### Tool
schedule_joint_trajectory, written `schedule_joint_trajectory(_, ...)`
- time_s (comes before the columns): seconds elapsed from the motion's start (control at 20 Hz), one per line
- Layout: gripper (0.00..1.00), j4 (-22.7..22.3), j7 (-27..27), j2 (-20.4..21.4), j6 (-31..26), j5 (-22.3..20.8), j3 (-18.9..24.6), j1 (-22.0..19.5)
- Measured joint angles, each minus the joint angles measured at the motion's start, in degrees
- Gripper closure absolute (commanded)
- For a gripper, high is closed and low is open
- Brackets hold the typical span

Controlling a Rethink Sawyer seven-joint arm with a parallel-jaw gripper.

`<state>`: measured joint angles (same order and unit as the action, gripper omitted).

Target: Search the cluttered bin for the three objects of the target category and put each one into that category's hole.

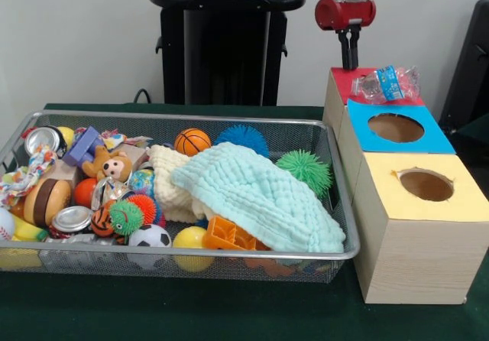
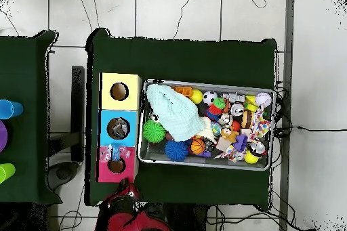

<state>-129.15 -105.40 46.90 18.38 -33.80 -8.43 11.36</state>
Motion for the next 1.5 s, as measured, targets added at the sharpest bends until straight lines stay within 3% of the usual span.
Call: schedule_joint_trajectory(1.5,1.00,-0.5,0.0,0.2,0.3,-0.3,1.9,0.1)
